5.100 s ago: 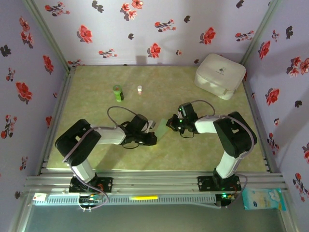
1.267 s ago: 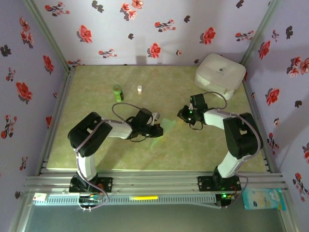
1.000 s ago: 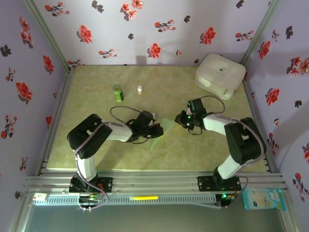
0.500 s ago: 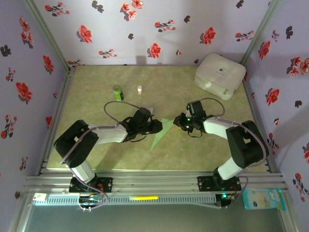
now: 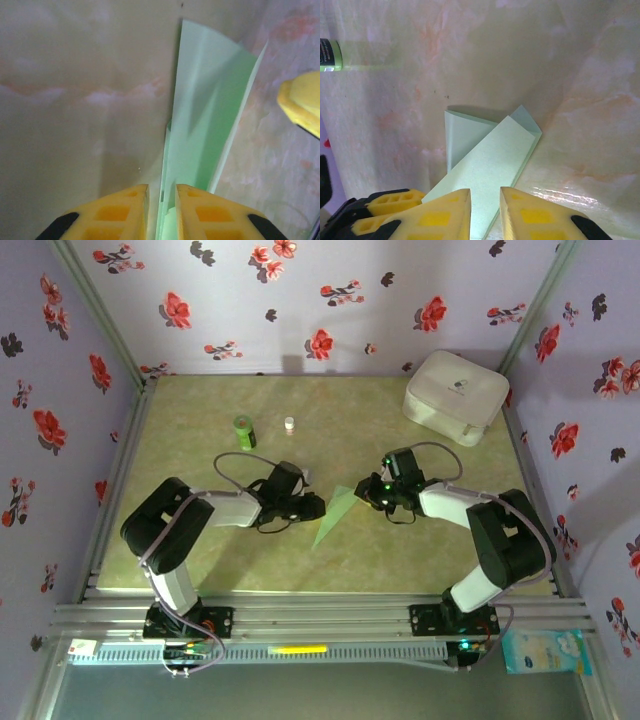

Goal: Fold a paper plane with a square sheet of paper (pick it up from the middle)
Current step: Move a paper plane to the center of the table.

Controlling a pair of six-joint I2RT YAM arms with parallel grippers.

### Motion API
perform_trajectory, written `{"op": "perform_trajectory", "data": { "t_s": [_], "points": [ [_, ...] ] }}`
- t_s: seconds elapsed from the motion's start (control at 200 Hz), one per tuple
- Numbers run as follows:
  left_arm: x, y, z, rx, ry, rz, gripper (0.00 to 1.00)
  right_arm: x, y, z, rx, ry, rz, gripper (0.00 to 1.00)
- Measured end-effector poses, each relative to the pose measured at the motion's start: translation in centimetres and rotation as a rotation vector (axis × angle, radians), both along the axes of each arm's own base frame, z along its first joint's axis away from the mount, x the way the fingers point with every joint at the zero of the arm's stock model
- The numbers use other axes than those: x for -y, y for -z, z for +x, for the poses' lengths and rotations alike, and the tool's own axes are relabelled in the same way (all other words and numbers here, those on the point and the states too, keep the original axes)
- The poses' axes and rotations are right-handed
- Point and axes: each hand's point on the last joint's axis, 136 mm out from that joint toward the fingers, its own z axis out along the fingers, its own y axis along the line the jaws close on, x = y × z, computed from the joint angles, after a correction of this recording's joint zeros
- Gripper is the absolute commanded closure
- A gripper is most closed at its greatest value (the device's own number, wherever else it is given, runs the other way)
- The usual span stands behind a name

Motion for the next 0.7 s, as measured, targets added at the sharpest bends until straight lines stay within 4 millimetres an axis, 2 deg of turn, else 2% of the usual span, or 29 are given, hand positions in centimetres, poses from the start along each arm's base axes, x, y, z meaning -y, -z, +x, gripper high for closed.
{"op": "perform_trajectory", "data": {
  "t_s": [0.3,0.7],
  "points": [
    [0.5,0.0,-0.5,-0.026,0.041,-0.017,0.78,-0.1,0.0,-0.1,-0.001,-0.002,0.000,0.78],
    [1.2,0.0,-1.6,-0.055,0.108,-0.051,0.75,0.0,1.1,-0.3,-0.030,-0.005,-0.011,0.77]
  ]
}}
